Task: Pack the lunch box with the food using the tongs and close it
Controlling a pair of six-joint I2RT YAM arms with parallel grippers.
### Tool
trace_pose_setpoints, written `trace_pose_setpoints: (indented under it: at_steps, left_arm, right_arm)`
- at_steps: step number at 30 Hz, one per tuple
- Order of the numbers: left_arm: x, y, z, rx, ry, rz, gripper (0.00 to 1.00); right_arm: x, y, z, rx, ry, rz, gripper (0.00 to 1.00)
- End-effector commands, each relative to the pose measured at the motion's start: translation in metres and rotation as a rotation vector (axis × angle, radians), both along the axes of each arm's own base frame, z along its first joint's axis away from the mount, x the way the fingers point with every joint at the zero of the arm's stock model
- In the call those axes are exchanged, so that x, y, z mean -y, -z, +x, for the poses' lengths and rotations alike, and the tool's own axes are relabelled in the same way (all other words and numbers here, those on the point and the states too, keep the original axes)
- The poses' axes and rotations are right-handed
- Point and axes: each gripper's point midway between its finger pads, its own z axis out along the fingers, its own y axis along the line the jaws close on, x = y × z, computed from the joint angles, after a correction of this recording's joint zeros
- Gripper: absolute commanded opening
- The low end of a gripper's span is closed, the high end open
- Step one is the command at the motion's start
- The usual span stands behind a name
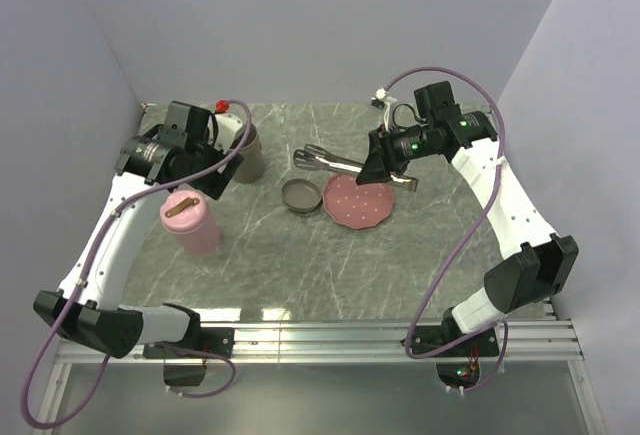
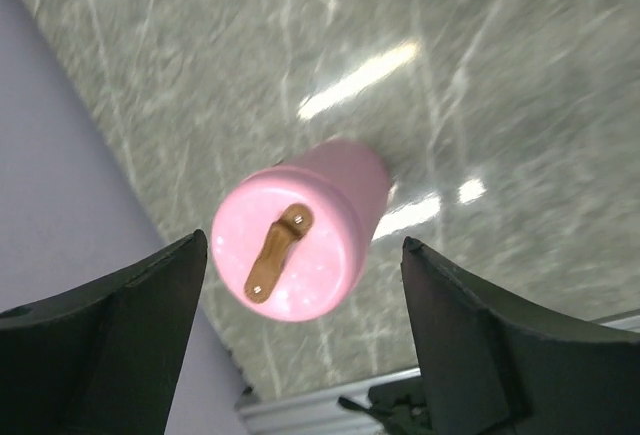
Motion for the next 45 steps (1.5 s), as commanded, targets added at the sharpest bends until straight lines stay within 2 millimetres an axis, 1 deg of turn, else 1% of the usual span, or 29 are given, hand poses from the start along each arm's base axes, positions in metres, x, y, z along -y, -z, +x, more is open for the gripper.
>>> trace_pose_setpoints:
  at_steps: [1, 2, 3, 4, 5, 6, 7, 8, 9, 10, 11, 12, 14, 15, 17, 18, 20, 21, 22, 26, 30, 34, 37, 41, 45]
  left_arm:
    - [0.021, -0.042, -0.002, 0.120, 0.052, -0.174, 0.85]
    - [0.023, -0.053, 0.000, 0.154, 0.051, -0.202, 0.85]
    - [0.032, -0.063, 0.001, 0.181, 0.080, -0.267, 0.86]
    - [0.030, -0.069, 0.003, 0.195, 0.074, -0.296, 0.87]
    - [0.031, -0.080, 0.005, 0.225, 0.075, -0.326, 0.87]
    - [0.033, -0.086, 0.006, 0.238, 0.080, -0.363, 0.88]
    - [0.035, -0.092, 0.007, 0.242, 0.097, -0.416, 0.89]
    - [0.036, -0.102, 0.008, 0.262, 0.104, -0.453, 0.90]
    - [0.037, -0.107, 0.010, 0.266, 0.098, -0.497, 0.90]
    - [0.038, -0.115, 0.010, 0.274, 0.125, -0.561, 0.91]
    - [0.039, -0.121, 0.011, 0.279, 0.133, -0.594, 0.91]
    - [0.039, -0.125, 0.011, 0.279, 0.130, -0.630, 0.91]
    - [0.040, -0.131, 0.009, 0.272, 0.159, -0.705, 0.92]
    - [0.041, -0.131, 0.007, 0.272, 0.168, -0.724, 0.92]
    - [0.041, -0.128, 0.009, 0.268, 0.170, -0.742, 0.92]
    - [0.041, -0.127, 0.008, 0.266, 0.170, -0.745, 0.92]
    - [0.041, -0.121, 0.008, 0.252, 0.168, -0.747, 0.92]
    - [0.041, -0.120, 0.008, 0.250, 0.167, -0.746, 0.92]
    - [0.041, -0.116, 0.008, 0.243, 0.161, -0.746, 0.92]
    - [0.039, -0.112, 0.004, 0.242, 0.165, -0.729, 0.92]
    - [0.038, -0.108, 0.001, 0.241, 0.164, -0.715, 0.92]
    - [0.036, -0.101, 0.002, 0.236, 0.157, -0.709, 0.92]
    - [0.036, -0.099, 0.004, 0.233, 0.152, -0.709, 0.92]
    - [0.036, -0.100, 0.005, 0.236, 0.149, -0.714, 0.92]
    - [0.036, -0.102, 0.005, 0.254, 0.148, -0.713, 0.93]
  right_arm:
    - [0.008, 0.014, 0.008, 0.086, -0.006, -0.096, 0.50]
    - [0.007, 0.017, 0.010, 0.100, -0.010, -0.116, 0.50]
    - [0.006, 0.025, 0.012, 0.137, -0.015, -0.168, 0.50]
    - [0.004, 0.029, 0.012, 0.158, -0.025, -0.197, 0.49]
    - [0.002, 0.035, 0.011, 0.173, -0.035, -0.225, 0.49]
    - [0.001, 0.042, 0.012, 0.188, -0.042, -0.262, 0.49]
    - [-0.006, 0.048, 0.012, 0.241, -0.066, -0.316, 0.49]
    - [-0.007, 0.053, 0.013, 0.263, -0.069, -0.345, 0.49]
    - [-0.010, 0.060, 0.012, 0.276, -0.083, -0.371, 0.48]
    - [-0.011, 0.065, 0.017, 0.309, -0.081, -0.408, 0.48]
    - [-0.018, 0.068, 0.013, 0.325, -0.106, -0.424, 0.48]
    - [-0.021, 0.076, 0.015, 0.322, -0.118, -0.446, 0.48]
    - [-0.027, 0.084, 0.016, 0.336, -0.142, -0.480, 0.47]
    - [-0.030, 0.092, 0.018, 0.327, -0.152, -0.500, 0.47]
    - [-0.033, 0.098, 0.019, 0.335, -0.169, -0.526, 0.47]
    - [-0.035, 0.105, 0.020, 0.330, -0.179, -0.540, 0.47]
    - [-0.038, 0.110, 0.024, 0.345, -0.186, -0.554, 0.47]
    - [-0.040, 0.116, 0.028, 0.348, -0.192, -0.571, 0.47]
    - [-0.041, 0.117, 0.030, 0.354, -0.192, -0.575, 0.47]
    - [-0.044, 0.122, 0.035, 0.353, -0.207, -0.582, 0.47]
    - [-0.048, 0.128, 0.031, 0.339, -0.238, -0.585, 0.47]
    - [-0.055, 0.129, 0.022, 0.339, -0.278, -0.576, 0.47]
    - [-0.055, 0.134, 0.021, 0.329, -0.292, -0.588, 0.46]
    - [-0.058, 0.140, 0.024, 0.315, -0.307, -0.603, 0.42]
    - [-0.058, 0.143, 0.026, 0.312, -0.312, -0.616, 0.34]
